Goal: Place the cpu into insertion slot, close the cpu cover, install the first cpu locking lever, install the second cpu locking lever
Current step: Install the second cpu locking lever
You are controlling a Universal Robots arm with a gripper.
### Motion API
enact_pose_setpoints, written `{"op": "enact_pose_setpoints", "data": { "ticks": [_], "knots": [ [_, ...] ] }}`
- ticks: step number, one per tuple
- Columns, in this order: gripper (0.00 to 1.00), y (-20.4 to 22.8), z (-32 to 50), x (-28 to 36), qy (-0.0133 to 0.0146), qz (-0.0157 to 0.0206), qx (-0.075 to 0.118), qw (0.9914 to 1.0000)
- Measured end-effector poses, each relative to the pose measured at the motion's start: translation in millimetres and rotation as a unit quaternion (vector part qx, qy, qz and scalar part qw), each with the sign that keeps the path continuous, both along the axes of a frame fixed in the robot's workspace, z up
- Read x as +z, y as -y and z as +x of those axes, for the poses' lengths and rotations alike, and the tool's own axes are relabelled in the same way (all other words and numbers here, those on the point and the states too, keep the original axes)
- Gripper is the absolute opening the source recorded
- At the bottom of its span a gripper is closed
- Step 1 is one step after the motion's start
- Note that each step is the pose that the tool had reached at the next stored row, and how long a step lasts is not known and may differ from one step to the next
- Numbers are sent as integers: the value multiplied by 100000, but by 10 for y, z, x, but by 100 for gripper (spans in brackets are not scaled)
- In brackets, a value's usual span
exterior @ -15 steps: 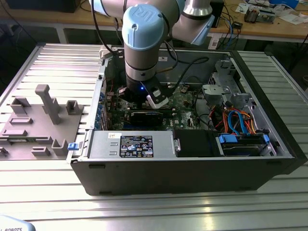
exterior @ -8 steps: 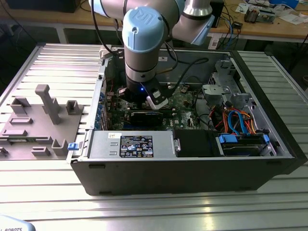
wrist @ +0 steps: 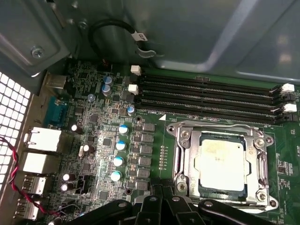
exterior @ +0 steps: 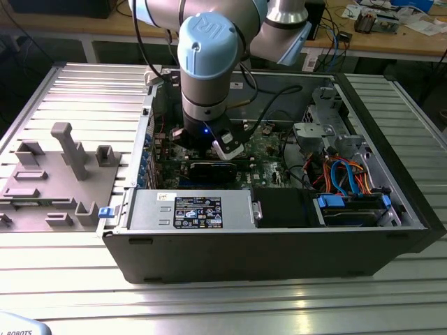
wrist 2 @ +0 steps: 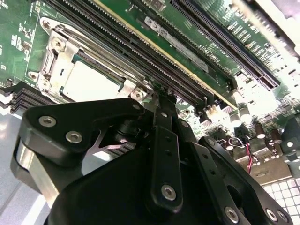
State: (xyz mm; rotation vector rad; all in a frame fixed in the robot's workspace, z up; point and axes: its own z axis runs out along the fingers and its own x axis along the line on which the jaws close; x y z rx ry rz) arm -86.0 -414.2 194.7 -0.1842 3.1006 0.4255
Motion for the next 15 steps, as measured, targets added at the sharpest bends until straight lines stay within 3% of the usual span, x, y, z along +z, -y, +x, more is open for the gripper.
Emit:
{"op": "enact_pose_setpoints", "data": {
  "ticks": [2, 4, 8, 12, 14, 15],
  "knots": [
    [11, -2, 1, 4, 19, -775, 4, 99997],
    [11, 3, 5, 49, 4, -965, 33, 99995],
    [11, 0, 34, 109, -1, -894, 87, 99996],
    [11, -4, 229, 110, -767, -1157, 92, 99990],
    [11, -48, 357, 110, -1455, -1529, 107, 99978],
    [11, -85, 390, 110, -1599, -1766, 102, 99972]
  ]
}}
